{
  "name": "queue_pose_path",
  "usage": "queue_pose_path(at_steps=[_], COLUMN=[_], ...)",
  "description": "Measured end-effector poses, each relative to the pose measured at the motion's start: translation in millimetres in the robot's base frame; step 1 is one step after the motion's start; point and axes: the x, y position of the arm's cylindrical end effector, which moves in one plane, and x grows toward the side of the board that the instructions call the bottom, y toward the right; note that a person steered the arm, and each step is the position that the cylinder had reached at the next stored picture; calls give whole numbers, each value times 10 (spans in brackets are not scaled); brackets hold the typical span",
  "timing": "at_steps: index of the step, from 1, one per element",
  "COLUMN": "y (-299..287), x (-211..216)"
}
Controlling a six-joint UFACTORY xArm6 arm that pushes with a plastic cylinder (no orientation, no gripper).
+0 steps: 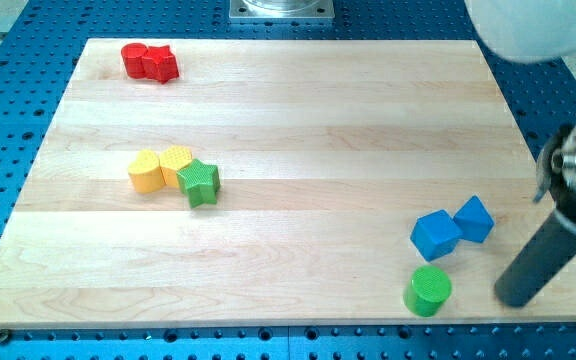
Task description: Push the green circle to the bottom center of the board
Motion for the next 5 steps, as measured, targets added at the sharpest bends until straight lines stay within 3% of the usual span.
queue_pose_path(at_steps=[4,5], y=[-326,-852], x=[17,19])
